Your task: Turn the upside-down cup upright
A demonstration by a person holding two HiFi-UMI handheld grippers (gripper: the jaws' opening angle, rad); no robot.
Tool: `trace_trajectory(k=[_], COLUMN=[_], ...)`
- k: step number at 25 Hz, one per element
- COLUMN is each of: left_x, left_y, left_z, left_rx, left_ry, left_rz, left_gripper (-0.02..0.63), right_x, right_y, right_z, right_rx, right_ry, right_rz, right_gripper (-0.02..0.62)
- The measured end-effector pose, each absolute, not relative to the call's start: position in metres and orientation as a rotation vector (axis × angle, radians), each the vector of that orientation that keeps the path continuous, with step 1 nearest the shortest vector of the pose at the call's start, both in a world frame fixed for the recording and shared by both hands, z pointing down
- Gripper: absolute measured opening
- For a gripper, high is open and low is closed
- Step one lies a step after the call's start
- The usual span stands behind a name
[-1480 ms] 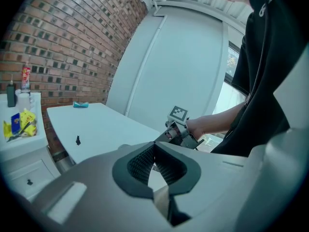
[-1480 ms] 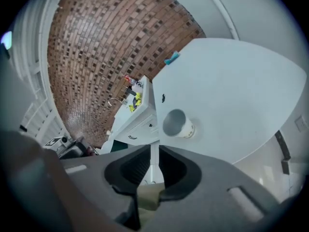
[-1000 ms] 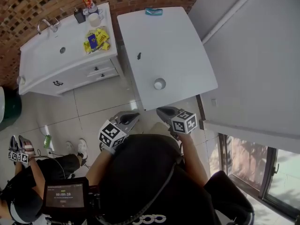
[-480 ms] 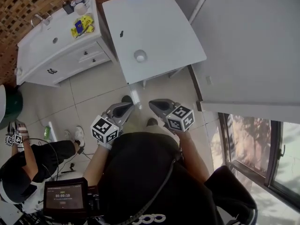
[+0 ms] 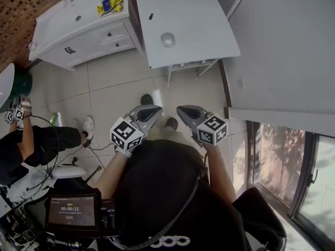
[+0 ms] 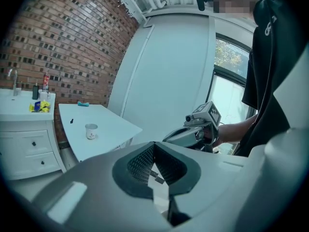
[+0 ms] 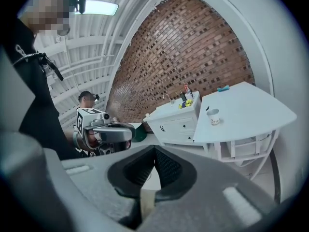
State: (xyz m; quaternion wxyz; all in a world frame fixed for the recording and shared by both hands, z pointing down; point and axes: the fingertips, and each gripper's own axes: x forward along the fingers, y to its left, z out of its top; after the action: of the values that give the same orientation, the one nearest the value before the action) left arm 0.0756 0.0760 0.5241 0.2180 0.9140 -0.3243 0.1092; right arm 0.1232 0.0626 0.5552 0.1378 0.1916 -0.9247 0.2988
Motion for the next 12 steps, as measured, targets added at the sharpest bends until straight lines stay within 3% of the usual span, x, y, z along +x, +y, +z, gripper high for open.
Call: trace_trajectory(k=[12], left_x=[0.063], left_y=[0.084], left_z=[0.533], left_rx=[2.547], left_ry=[-0.890], left_rz=[0.331], left_gripper=[0.015], right_x=[0.111], right_y=[0.061], right_z=[0.559], right_rx=[0.571], right_ry=[-2.717], right_rz=[0.844], right_gripper=[-0.008])
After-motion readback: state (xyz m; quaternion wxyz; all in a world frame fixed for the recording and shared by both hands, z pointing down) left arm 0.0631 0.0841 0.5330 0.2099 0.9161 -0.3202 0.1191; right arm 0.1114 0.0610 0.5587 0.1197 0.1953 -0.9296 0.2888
